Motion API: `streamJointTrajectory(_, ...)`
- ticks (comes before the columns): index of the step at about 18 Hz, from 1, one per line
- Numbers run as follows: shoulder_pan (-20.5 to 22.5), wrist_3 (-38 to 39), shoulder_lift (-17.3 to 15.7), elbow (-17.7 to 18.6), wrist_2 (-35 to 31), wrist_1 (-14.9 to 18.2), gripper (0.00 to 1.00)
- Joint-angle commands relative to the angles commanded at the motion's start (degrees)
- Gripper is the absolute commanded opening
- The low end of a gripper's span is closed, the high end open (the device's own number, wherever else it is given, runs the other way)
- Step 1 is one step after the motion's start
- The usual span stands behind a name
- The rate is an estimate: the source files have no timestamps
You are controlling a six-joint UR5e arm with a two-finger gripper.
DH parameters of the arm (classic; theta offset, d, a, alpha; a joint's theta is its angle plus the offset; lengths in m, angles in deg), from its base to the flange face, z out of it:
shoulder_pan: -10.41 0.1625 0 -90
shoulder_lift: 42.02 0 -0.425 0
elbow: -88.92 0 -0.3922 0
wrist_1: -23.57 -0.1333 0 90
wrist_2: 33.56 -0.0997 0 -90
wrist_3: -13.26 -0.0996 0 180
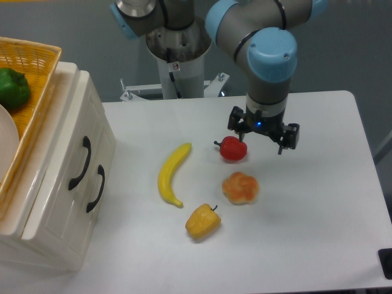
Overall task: Slide open the top white drawer
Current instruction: 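Lift the gripper up from above the red apple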
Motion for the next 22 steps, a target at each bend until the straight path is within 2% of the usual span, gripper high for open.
streamJointTrajectory(7, -0.70, 0.88, 0.00, 0.09, 0.09, 0.97, 1.00)
streamJointTrajectory(11, -1.58, 8.61, 0.17, 2.02, 0.26, 0.27, 1.00)
streamJointTrajectory(17, -2.11, 9.41, 0.35, 2.46, 0.35, 0.70, 1.00)
streamJointTrajectory(19, -2.55, 10.11, 0.18, 4.21, 0.18, 0.36, 1.00)
streamJointTrajectory(22, -2.55, 10.90, 0.09, 4.40, 0.53, 0.35, 1.00)
